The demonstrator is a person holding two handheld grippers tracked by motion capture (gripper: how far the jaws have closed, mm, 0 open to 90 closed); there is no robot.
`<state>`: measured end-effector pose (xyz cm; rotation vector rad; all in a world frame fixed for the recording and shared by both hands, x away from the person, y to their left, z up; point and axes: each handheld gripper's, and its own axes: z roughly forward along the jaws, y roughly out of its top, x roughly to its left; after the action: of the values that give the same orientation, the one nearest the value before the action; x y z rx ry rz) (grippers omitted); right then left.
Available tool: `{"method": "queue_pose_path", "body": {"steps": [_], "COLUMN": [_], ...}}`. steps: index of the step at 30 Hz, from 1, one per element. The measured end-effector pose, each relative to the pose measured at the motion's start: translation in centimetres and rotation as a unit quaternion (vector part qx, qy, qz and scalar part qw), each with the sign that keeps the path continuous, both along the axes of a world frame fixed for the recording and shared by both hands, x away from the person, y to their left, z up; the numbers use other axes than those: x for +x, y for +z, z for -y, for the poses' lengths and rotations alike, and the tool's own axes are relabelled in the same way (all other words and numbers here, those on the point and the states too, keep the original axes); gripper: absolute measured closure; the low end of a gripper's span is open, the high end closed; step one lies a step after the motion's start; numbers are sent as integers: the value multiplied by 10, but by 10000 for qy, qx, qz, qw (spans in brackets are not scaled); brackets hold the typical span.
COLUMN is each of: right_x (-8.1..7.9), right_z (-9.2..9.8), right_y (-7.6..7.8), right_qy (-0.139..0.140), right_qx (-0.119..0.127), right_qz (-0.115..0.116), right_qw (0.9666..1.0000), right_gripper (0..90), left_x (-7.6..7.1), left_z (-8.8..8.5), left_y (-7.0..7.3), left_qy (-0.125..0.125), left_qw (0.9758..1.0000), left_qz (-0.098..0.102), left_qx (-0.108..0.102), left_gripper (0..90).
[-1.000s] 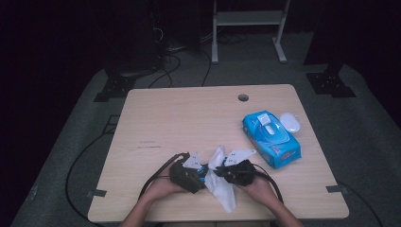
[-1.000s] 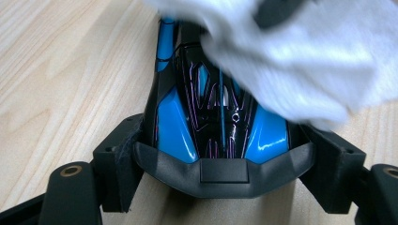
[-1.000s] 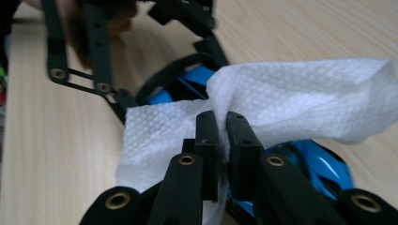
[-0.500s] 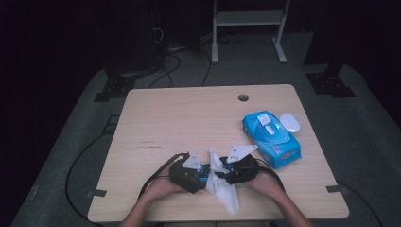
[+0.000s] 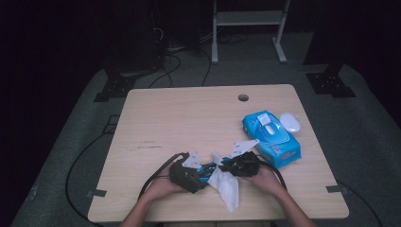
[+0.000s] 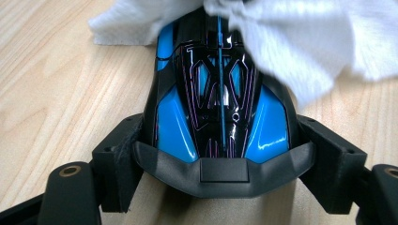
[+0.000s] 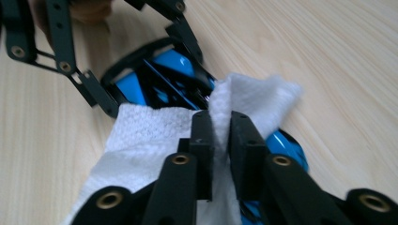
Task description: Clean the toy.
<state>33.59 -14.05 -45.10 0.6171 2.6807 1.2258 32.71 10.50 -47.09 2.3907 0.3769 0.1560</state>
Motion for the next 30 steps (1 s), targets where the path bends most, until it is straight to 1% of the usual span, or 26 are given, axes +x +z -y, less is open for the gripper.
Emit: {"method": "queue_pose_path", "body": {"steps": [3, 5, 7, 8, 10, 13, 14, 16, 17, 19, 20, 21, 22, 23, 24, 25, 27, 30], "right_x": [-2, -5, -9, -9, -10, -14, -16, -16, -14, -10, -10, -11, -13, -15, -15, -14, -10, -6], "right_z": [4, 0, -8, -14, -28, -50, -53, -53, -50, -47, -48, -51, -56, -60, -62, -63, -59, -48], "right_y": [1, 2, 4, 4, 5, -1, -2, -1, 0, 0, -1, 0, -1, -2, -3, -3, -3, 0], "right_qy": [-48, -15, 122, 189, 336, 562, 584, 615, 533, 433, 455, 503, 576, 598, 642, 637, 637, 459], "right_qx": [-155, -181, -155, -106, 67, 40, 37, 1, 2, 112, 97, 73, 41, -16, -20, 26, 101, 166], "right_qz": [41, 95, 137, 172, 105, 75, 118, 158, 124, -37, 17, -2, 13, 101, 112, 32, -80, -98], "right_qw": [9999, 9998, 9997, 9996, 9994, 9984, 9982, 9980, 9985, 9990, 9989, 9987, 9983, 9982, 9979, 9980, 9979, 9988], "right_gripper": [839, 843, 843, 843, 844, 842, 842, 843, 843, 846, 847, 848, 848, 848, 848, 848, 849, 851], "left_x": [0, 1, 1, 1, 2, 1, 1, 1, 0, 1, 3, 3, 3, 3, 3, 3, 2, 3], "left_z": [-1, -1, 1, 2, 4, 5, 4, 3, 3, 4, 4, 6, 7, 6, 6, 5, 5, 4], "left_y": [0, 1, 1, 1, 0, 0, 0, 0, 0, -1, 0, -1, -1, 0, 0, 0, 0, 0], "left_qy": [25, 34, 18, 4, -2, 2, -6, -17, 4, 19, 8, 24, 12, 6, 10, 13, 5, -8], "left_qw": [10000, 10000, 10000, 10000, 10000, 10000, 10000, 10000, 10000, 10000, 10000, 9999, 9999, 10000, 9999, 9999, 10000, 10000], "left_qz": [-56, -80, -85, -55, -42, 3, -2, 3, 3, -39, -76, -77, -67, -73, -78, -77, -62, -71], "left_qx": [-22, -22, 14, 3, -26, -6, -13, 10, -17, -61, -61, -99, -76, -65, -76, -74, -49, -59], "left_gripper": [235, 238, 238, 239, 239, 239, 238, 239, 238, 239, 239, 239, 239, 239, 239, 239, 239, 238]}}
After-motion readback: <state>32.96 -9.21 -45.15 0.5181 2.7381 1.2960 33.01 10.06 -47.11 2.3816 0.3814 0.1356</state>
